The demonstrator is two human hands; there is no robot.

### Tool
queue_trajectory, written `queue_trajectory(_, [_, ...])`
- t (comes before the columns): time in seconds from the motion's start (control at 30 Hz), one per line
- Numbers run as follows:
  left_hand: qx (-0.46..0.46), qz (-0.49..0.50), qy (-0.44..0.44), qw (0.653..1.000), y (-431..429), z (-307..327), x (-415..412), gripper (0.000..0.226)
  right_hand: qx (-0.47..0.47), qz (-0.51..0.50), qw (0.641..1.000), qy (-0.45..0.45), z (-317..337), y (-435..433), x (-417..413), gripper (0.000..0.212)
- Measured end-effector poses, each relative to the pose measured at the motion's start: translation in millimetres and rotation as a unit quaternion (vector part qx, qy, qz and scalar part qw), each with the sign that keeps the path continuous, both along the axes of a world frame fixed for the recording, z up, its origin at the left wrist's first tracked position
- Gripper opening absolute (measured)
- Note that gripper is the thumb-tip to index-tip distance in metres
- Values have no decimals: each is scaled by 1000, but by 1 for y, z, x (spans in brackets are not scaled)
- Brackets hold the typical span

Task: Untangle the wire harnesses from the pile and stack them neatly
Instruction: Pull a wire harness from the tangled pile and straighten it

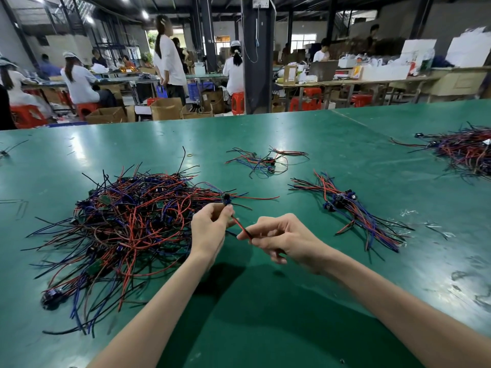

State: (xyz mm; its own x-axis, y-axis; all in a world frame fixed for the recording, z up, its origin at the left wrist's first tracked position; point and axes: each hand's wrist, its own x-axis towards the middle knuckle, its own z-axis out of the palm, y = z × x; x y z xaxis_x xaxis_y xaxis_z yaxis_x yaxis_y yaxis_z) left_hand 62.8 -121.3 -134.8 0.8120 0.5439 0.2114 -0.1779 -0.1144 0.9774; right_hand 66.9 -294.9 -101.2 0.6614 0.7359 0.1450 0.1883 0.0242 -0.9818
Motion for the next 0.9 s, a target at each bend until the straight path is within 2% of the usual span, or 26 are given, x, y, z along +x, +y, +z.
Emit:
queue_trajectory(0.1, [-88, 8, 3, 996, 8, 6, 0, 12, -18, 11, 994, 108, -2, -1, 5, 21])
queue_trajectory(0.17, [-160, 8, -6, 987, 12, 14, -3, 15, -47, 12, 988, 146, -3, -1, 9, 21])
queue_trajectory(0.33, [-240, -21, -22, 970, 11, 32, -11, 11, -122, -12, 974, 189, -5, 0, 19, 20])
queue_trajectory(0.47, [-308, -64, -45, 948, 0, 45, -17, 7, -107, -80, 966, 219, -3, -1, 30, 21])
queue_trajectory(0.63, [-317, -126, -15, 940, -18, 49, -23, 8, -83, -120, 966, 214, -4, -2, 33, 27])
queue_trajectory(0.77, [-342, -133, -19, 930, -18, 48, -22, 9, -99, -120, 970, 186, -5, -1, 32, 24])
queue_trajectory(0.9, [-319, -123, -33, 939, -15, 46, -21, 9, -132, -116, 972, 155, -8, -5, 31, 21])
